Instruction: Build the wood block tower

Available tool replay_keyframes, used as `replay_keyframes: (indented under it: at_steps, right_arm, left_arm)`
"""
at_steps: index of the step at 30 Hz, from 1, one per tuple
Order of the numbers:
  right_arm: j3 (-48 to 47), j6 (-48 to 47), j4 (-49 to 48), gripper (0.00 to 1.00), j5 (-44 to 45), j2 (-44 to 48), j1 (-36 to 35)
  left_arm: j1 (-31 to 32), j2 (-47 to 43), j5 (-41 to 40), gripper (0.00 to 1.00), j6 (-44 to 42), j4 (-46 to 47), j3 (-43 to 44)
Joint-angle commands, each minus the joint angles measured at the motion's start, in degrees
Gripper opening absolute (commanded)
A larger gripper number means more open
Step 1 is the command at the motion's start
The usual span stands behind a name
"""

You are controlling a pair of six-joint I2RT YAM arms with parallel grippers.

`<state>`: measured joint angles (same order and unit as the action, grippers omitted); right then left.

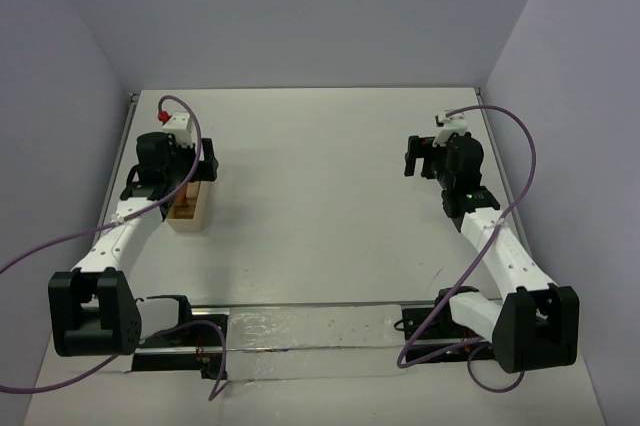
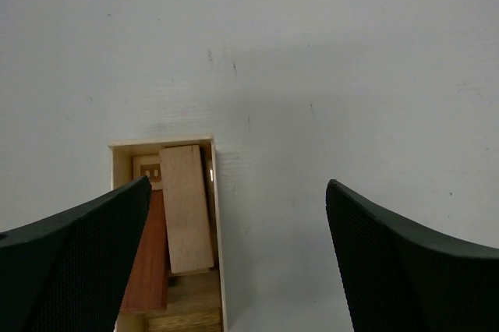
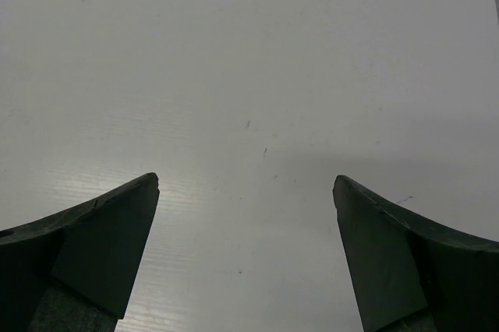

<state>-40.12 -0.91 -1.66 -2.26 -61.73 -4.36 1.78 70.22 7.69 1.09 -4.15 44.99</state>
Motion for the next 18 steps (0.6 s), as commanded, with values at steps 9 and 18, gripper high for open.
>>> replay_keyframes:
  at_steps: [9, 18]
  right_arm:
    - [-2.34, 0.82, -0.72, 1.00, 1.63, -0.57, -0.03]
    - [-2.35, 0.48, -0.37, 1.00, 1.99, -0.74, -0.03]
  left_arm:
    - [0.06, -0.60, -4.80, 0.99, 1.81, -1.73, 6.06]
    - [-0.69, 1.70, -14.05, 0.92, 2.60, -6.34, 7.44]
